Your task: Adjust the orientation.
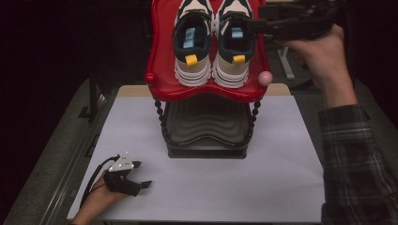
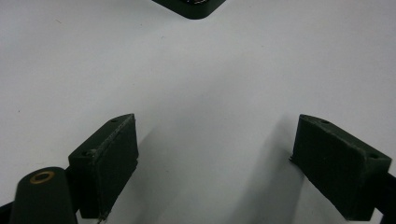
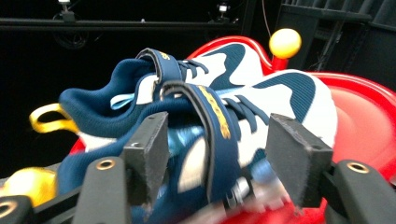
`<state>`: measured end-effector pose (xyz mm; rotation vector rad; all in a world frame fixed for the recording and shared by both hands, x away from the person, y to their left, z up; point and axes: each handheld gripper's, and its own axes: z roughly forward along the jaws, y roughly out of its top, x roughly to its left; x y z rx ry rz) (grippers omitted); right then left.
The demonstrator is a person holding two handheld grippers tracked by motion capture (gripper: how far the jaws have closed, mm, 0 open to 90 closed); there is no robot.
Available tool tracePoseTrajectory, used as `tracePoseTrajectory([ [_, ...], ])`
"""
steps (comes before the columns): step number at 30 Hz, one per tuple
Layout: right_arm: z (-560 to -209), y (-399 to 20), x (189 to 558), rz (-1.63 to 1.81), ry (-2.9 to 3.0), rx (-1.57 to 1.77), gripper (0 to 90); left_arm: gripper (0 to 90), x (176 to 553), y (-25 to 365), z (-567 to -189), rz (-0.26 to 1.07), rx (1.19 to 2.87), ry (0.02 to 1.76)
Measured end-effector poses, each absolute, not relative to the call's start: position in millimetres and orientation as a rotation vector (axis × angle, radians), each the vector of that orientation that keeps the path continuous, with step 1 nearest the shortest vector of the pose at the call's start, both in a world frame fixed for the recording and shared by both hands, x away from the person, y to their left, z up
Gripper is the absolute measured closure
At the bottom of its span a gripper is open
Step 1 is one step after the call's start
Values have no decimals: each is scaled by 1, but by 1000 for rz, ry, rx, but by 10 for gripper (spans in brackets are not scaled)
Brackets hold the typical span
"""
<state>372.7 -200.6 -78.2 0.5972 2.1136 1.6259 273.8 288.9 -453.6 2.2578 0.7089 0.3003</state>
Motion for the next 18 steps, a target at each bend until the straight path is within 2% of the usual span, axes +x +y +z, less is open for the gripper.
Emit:
tracePoseTrajectory([
  [5,-93,-235,357,1610,2093,675,333,133,274,289,-454,300,2253,713],
  [10,-124,-270,342,1598,2070,752,314,133,273,289,-453,301,2265,706],
  [18,-179,-294,327,1526,2093,830,292,133,273,289,-454,301,2254,712],
])
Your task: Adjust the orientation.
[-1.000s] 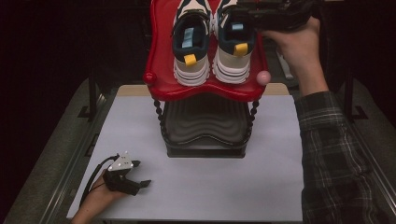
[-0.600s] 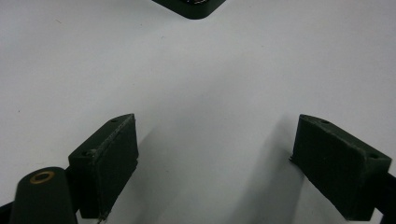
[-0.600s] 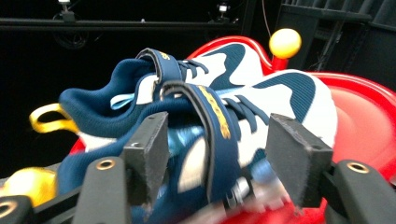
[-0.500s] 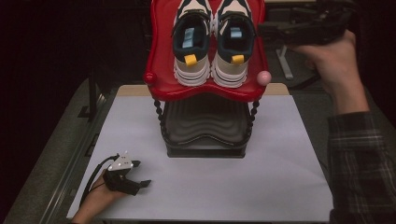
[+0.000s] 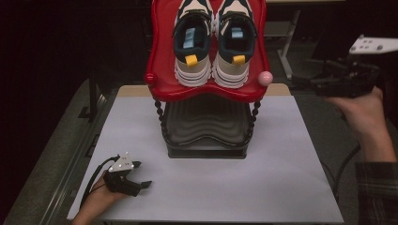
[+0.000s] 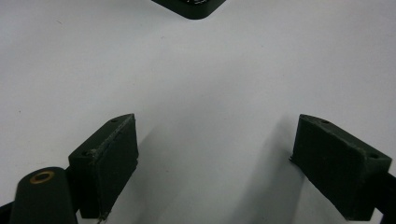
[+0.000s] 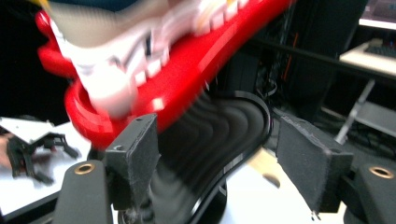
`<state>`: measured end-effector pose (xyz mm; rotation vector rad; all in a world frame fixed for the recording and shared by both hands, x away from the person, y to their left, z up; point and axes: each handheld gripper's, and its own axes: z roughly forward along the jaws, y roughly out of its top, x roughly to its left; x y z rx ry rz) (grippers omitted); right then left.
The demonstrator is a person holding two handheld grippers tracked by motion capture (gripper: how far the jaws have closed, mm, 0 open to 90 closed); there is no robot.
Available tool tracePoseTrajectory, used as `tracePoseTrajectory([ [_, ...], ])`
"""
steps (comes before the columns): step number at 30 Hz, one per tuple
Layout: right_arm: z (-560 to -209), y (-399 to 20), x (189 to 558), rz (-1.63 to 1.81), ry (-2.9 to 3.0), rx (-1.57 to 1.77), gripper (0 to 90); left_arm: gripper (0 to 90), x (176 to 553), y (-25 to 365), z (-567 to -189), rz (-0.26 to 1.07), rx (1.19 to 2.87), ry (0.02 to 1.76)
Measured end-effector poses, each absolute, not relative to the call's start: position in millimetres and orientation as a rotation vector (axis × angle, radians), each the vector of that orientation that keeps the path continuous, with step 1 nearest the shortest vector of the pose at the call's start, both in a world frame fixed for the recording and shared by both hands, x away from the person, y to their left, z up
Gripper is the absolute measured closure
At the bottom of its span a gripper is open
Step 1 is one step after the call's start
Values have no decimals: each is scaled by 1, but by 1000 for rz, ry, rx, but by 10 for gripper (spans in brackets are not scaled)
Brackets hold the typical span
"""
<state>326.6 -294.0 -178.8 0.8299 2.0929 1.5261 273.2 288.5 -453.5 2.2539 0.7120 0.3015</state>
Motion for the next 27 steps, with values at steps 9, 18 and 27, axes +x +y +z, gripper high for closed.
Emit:
tracePoseTrajectory([
  [9,-228,-301,319,1478,2126,904,280,133,273,289,-454,303,2254,711],
  [18,-270,-298,315,1401,2167,971,261,134,273,289,-454,303,2252,711],
  [27,-313,-293,307,1344,2202,1034,233,133,273,289,-454,303,2253,711],
])
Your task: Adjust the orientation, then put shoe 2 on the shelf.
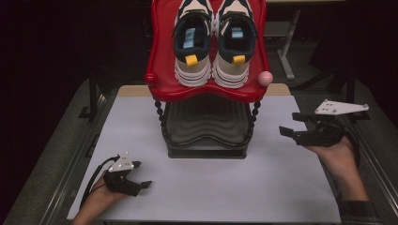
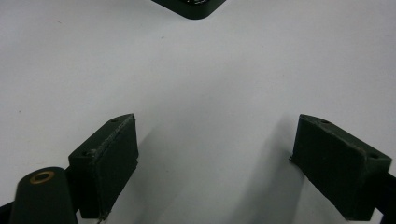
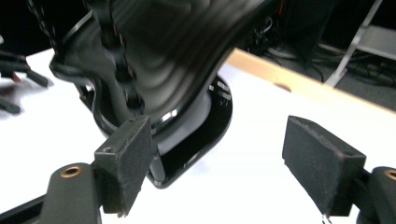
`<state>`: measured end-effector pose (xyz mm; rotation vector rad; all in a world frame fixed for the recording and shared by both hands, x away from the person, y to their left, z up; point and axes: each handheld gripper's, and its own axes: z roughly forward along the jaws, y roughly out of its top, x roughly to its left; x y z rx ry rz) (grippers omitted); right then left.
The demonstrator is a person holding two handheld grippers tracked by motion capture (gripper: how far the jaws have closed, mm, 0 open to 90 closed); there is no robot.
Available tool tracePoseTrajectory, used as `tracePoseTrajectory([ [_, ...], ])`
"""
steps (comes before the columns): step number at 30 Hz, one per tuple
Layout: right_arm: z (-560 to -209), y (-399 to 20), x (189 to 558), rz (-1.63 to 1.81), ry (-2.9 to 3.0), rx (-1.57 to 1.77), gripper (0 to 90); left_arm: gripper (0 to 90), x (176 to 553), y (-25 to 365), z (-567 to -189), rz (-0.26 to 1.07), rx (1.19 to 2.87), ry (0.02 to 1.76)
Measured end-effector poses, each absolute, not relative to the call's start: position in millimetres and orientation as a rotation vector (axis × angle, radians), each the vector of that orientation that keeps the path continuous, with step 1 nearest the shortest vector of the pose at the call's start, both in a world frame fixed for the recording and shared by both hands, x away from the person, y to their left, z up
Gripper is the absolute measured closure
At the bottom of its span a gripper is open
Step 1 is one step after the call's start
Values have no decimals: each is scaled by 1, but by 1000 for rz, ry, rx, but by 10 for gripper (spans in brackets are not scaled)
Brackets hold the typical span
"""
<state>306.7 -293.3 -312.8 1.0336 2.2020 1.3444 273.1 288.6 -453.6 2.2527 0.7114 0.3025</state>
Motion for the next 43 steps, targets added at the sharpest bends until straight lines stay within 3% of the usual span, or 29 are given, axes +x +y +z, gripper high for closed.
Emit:
tracePoseTrajectory([
  [28,-444,-297,277,1054,2287,1238,20,134,273,289,-454,305,2255,709],
  [43,-460,-293,274,945,2318,1270,12,134,273,288,-454,306,2251,711],
])
